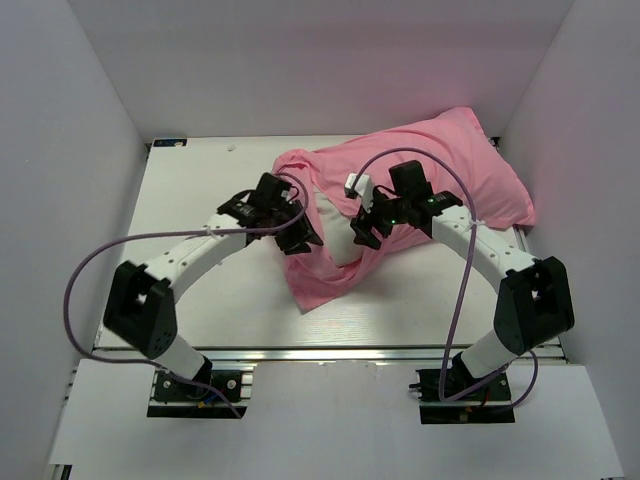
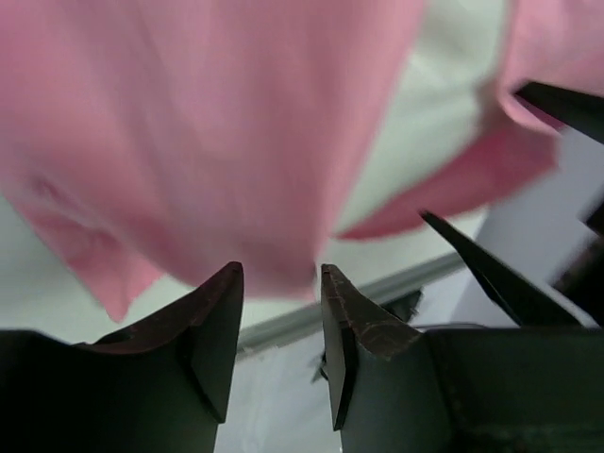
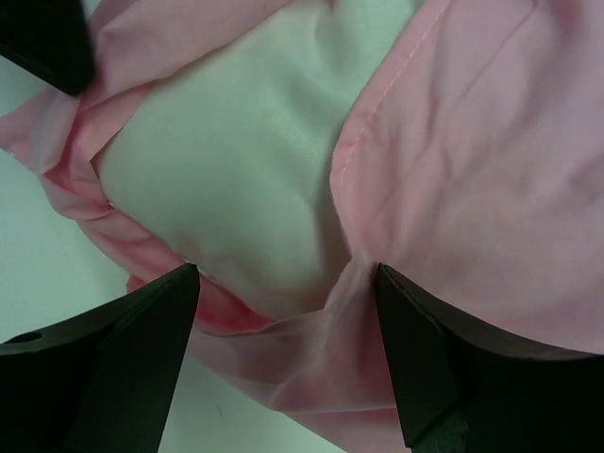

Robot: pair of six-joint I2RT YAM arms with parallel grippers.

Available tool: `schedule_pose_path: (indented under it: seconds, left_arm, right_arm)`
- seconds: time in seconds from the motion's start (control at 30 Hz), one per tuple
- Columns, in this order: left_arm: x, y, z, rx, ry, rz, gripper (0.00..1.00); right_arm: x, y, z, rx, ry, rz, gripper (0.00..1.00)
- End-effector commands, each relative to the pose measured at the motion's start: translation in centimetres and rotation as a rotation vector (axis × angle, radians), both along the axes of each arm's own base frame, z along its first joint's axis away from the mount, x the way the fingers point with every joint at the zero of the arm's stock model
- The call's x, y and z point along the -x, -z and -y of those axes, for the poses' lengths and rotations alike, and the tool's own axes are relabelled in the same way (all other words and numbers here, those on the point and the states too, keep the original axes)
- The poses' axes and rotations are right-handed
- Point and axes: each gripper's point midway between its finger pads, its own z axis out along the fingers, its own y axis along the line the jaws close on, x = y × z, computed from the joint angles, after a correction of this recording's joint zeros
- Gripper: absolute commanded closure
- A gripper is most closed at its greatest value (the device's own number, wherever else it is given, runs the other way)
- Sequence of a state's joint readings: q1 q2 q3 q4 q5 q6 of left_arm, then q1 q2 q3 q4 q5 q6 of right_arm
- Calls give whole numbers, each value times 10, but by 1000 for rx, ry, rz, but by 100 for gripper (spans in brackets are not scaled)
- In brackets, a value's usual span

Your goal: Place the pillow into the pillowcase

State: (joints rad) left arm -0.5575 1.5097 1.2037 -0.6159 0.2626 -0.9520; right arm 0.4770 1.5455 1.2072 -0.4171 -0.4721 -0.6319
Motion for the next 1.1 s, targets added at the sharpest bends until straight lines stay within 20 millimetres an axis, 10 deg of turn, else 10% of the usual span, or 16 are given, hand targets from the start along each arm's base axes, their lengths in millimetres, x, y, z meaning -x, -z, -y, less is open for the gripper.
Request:
schedule_pose_path:
  seconds: [0.0, 0.13, 0.3, 0.6, 0.8, 0.93, 1.07]
  left_arm:
    - [-28, 1, 9, -65, -3, 88, 52]
    - [-40, 38, 18, -152, 28, 35, 55]
    - [-42, 31, 22, -159, 38, 41, 100]
    - [-16, -109, 22, 52, 113, 219, 100]
    - [0, -171, 25, 233, 146, 259, 100]
    - [-1, -200, 35, 382, 157, 301, 100]
    - [-18, -169, 30, 385, 107, 249, 90]
  right_arm:
    - [-15, -25, 2, -22, 43, 101, 20]
    - [-22, -16, 3, -14, 85, 91, 19]
    - [-43, 11, 6, 31, 182, 73, 24]
    - [-92, 84, -12, 185, 372, 50, 58]
    - [-122, 123, -16, 266, 525, 40, 61]
    - [-116, 122, -36, 200, 486, -60, 51]
    - [-81, 56, -59, -32, 287, -248, 25]
